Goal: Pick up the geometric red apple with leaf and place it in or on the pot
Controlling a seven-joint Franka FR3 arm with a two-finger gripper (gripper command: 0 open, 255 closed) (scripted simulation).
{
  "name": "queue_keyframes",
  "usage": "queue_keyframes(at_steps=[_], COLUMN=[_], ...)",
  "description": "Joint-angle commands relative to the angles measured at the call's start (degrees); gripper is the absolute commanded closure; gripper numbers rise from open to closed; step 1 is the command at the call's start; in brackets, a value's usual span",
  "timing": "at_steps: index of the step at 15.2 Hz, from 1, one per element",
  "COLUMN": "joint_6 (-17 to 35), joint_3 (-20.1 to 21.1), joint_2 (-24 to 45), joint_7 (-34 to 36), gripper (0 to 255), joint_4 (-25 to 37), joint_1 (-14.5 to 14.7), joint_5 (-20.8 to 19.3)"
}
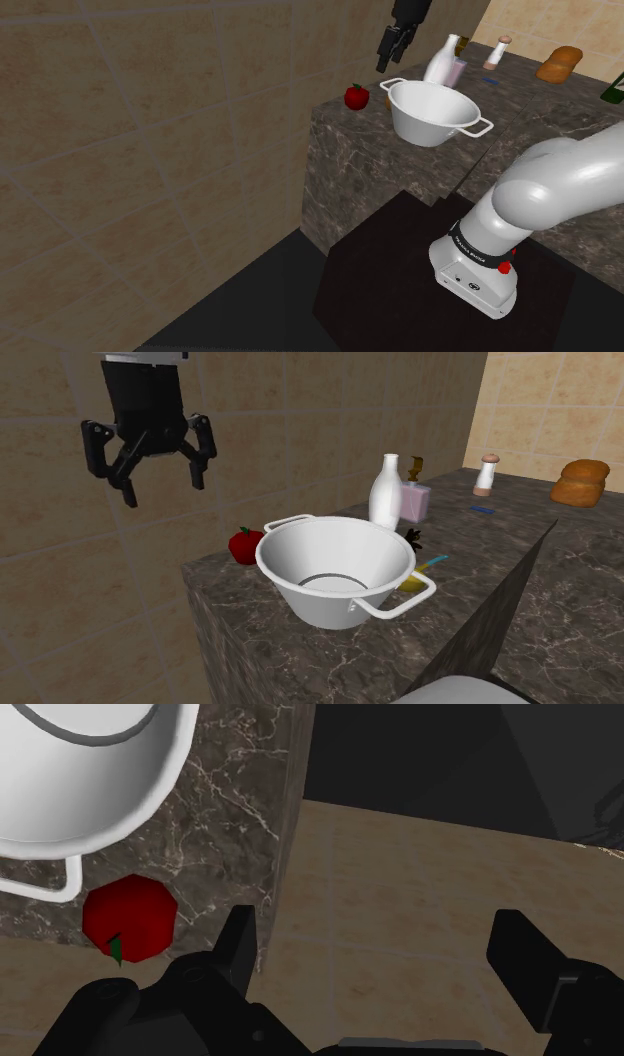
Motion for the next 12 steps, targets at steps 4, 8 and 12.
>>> queue_keyframes(at_steps=[4, 8, 12], joint_6=[4.4, 6.8, 8.3], joint_3=[-3.9, -6.5, -8.6], joint_2=[10.5, 18.7, 27.4], joint_7=[-5.4, -9.6, -13.9], gripper=[0, 0, 0], joint_4=[5.1, 10.0, 16.2], joint_1=[-1.0, -1.8, -2.7], joint_5=[-0.1, 0.8, 2.7])
